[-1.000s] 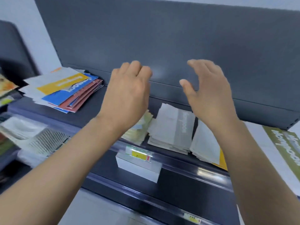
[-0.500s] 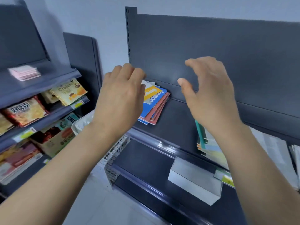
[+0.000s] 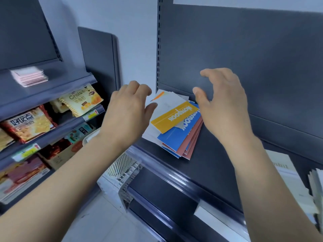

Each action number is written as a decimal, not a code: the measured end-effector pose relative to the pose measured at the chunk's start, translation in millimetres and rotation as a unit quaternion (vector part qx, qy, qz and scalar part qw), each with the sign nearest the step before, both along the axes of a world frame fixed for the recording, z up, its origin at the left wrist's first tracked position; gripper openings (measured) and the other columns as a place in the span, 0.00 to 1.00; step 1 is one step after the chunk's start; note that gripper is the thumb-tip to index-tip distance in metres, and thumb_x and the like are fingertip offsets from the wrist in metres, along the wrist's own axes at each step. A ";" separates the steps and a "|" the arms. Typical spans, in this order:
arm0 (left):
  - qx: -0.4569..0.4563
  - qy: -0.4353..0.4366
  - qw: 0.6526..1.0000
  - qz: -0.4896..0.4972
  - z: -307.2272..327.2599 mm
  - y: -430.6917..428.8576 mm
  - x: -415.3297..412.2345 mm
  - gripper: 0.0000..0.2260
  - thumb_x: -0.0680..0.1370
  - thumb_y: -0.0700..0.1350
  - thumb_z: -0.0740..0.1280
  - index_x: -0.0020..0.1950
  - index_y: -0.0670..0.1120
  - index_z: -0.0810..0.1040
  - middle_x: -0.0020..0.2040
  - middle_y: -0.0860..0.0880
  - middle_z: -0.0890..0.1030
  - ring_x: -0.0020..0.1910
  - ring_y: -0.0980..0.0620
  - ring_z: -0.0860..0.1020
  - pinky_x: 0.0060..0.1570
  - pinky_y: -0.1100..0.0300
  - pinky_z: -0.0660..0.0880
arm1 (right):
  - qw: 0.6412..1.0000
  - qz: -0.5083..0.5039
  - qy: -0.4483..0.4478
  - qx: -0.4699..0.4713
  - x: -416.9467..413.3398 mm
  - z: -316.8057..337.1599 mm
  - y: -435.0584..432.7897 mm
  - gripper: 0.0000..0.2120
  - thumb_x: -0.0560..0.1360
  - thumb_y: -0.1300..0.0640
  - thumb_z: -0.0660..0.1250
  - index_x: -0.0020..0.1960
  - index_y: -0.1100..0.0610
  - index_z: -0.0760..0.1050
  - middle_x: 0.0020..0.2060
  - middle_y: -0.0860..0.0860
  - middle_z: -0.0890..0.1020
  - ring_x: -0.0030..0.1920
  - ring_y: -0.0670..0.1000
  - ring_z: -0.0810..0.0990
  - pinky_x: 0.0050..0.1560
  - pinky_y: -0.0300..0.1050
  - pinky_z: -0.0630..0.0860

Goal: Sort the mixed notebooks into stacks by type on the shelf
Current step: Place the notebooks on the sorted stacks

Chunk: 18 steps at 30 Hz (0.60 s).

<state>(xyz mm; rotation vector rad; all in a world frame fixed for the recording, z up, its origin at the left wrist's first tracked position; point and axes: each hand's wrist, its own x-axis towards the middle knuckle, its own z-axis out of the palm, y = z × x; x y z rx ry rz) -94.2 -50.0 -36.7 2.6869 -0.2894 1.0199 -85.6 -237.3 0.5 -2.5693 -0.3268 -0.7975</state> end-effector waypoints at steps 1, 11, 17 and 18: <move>0.000 0.013 1.000 0.003 -2.0 -1.2 14.2 0.12 0.75 0.45 0.69 0.54 0.39 0.77 0.47 0.40 0.77 0.47 0.37 0.76 0.46 0.44 0.74 | 1.000 -0.002 0.004 0.002 11.1 -0.8 -0.3 0.17 0.78 0.55 0.61 0.67 0.56 0.69 0.63 0.51 0.71 0.64 0.52 0.67 0.59 0.42 0.62; 0.067 0.304 0.944 0.108 -58.1 -6.6 124.6 0.30 0.73 0.63 0.65 0.63 0.42 0.68 0.59 0.43 0.71 0.58 0.42 0.71 0.54 0.50 0.69 | 0.996 -0.053 0.064 -0.021 78.3 -25.4 -14.6 0.19 0.78 0.55 0.62 0.67 0.57 0.69 0.64 0.53 0.72 0.64 0.54 0.67 0.61 0.45 0.63; 0.065 0.394 0.911 0.102 -56.4 -6.3 157.4 0.33 0.70 0.62 0.69 0.64 0.39 0.67 0.60 0.42 0.70 0.59 0.43 0.71 0.51 0.52 0.71 | 0.992 -0.100 0.073 0.000 90.8 -31.0 -13.8 0.18 0.77 0.56 0.63 0.67 0.57 0.70 0.63 0.52 0.73 0.64 0.54 0.69 0.62 0.46 0.65; 0.072 0.390 0.913 0.098 -53.9 -4.8 160.4 0.30 0.72 0.58 0.70 0.63 0.38 0.67 0.60 0.42 0.71 0.59 0.43 0.72 0.50 0.53 0.70 | 0.992 -0.105 0.077 0.002 93.3 -32.3 -11.3 0.18 0.77 0.56 0.63 0.67 0.57 0.70 0.63 0.53 0.73 0.64 0.54 0.69 0.62 0.47 0.65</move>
